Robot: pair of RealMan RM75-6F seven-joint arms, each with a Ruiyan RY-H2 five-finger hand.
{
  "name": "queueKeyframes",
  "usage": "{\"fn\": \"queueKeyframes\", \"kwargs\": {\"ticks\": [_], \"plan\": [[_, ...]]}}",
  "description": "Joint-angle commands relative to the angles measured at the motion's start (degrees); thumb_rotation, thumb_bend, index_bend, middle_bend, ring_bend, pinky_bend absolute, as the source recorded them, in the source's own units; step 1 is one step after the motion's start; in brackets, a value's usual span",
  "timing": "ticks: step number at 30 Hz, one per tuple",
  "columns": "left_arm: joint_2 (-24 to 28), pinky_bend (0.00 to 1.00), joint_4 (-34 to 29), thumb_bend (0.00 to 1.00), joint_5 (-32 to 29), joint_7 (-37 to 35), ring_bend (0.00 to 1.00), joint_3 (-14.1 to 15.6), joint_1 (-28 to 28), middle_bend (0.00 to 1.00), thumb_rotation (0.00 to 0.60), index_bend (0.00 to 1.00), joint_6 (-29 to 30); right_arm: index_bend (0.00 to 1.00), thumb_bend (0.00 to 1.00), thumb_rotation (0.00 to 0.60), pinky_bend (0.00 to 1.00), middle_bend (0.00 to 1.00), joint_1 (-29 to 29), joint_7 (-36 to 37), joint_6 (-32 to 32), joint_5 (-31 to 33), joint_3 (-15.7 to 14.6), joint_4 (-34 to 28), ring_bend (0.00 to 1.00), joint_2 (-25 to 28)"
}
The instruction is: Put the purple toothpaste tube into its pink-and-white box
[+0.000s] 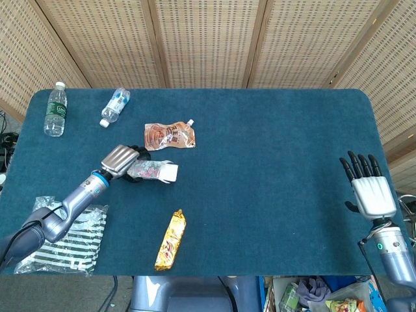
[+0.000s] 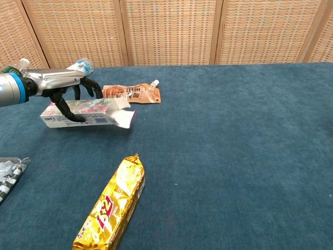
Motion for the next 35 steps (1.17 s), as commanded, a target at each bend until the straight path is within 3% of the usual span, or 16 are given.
{"fn": "queueKeyframes", "kwargs": {"ticks": [1, 7, 16, 21, 23, 26, 35], "plan": [[-0.08, 0.01, -0.13, 0.31, -1.34, 3.96, 0.0, 0.87, -1.73, 0.0, 0.6, 0.0, -8.22, 0.02, 0.0, 0.6, 0.0, 0.0, -0.5, -0.17, 0.13, -0.27, 0.38, -0.26, 0.0, 0.23], [1.97, 0.0, -3.6, 0.27, -3.87, 6.71, 0.0, -1.46, -1.46, 0.0, 0.6, 0.0, -8.26, 0.02, 0.0, 0.6, 0.0, 0.0, -1.33, -0.23, 0.56, -0.69, 1.3, -0.89, 0.0, 1.06], [15.13, 0.0, -18.43, 0.21, -5.39, 6.96, 0.0, -5.39, 4.08, 0.0, 0.6, 0.0, 4.47, 0.02, 0.0, 0.6, 0.0, 0.0, -3.18, 0.85, 2.31, -2.54, 2.04, -3.85, 0.0, 2.46], [22.91, 0.0, -29.52, 0.2, -9.95, 11.12, 0.0, -6.15, 12.83, 0.0, 0.6, 0.0, 14.85, 0.02, 0.0, 0.6, 0.0, 0.0, -5.11, 3.62, 3.96, -4.51, 1.74, -5.69, 0.0, 2.39], [25.23, 0.0, -36.15, 0.2, -11.71, 14.45, 0.0, -5.64, 18.31, 0.0, 0.6, 0.0, 21.8, 0.02, 0.0, 0.6, 0.0, 0.0, -5.84, 5.53, 4.37, -5.83, 1.3, -5.15, 0.0, 2.05], [26.37, 0.0, -40.17, 0.2, -12.3, 19.06, 0.0, -4.53, 22.74, 0.0, 0.6, 0.0, 27.12, 0.02, 0.0, 0.6, 0.0, 0.0, -6.57, 6.62, 5.11, -7.7, 0.82, -4.46, 0.0, 1.81], [27.81, 0.0, -47.8, 0.21, -9.4, 27.63, 0.0, -0.67, 31.78, 0.0, 0.6, 0.0, 36.19, 0.02, 0.0, 0.6, 0.0, 0.0, -9.74, 7.75, 10.77, -13.65, -0.15, -4.72, 0.0, 0.84]]}}
